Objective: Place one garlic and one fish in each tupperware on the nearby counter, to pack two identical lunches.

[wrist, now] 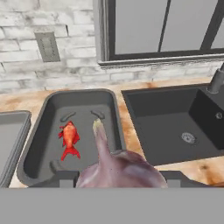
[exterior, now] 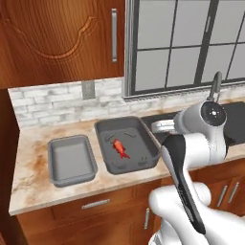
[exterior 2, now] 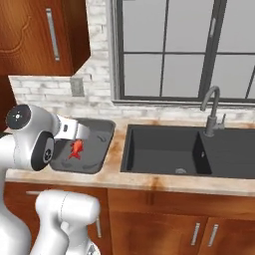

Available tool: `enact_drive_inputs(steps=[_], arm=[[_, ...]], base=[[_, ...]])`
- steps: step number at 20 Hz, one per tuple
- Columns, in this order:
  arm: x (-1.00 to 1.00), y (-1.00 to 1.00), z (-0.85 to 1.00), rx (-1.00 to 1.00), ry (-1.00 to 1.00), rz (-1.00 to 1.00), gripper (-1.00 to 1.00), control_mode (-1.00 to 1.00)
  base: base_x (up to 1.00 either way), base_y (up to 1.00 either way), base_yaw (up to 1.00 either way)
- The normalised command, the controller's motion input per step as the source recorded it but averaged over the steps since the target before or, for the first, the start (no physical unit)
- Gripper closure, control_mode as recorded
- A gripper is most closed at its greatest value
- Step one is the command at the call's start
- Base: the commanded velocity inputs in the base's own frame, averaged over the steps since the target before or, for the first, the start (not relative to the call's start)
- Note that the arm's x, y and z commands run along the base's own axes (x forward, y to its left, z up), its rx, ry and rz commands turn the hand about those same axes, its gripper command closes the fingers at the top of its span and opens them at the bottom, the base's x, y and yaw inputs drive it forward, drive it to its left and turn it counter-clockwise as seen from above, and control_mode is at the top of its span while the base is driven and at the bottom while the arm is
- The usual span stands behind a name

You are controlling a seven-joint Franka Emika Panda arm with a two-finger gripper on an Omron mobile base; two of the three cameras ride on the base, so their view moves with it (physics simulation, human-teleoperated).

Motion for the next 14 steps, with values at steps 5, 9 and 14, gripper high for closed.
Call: enact_drive_inputs(steps=[5,9,14], arm=[[0.0,0.0,0.0,0.0,0.0,0.0,1.0,1.0],[0.0,0.0,0.0,0.0,0.0,0.0,1.0,1.0],[0.01,0.0,-0.19,0.0,0.1,0.0,1.0,-1.0]], base=[[0.68,0.0,0.0],[0.47,0.0,0.0],[0.0,0.0,0.0]])
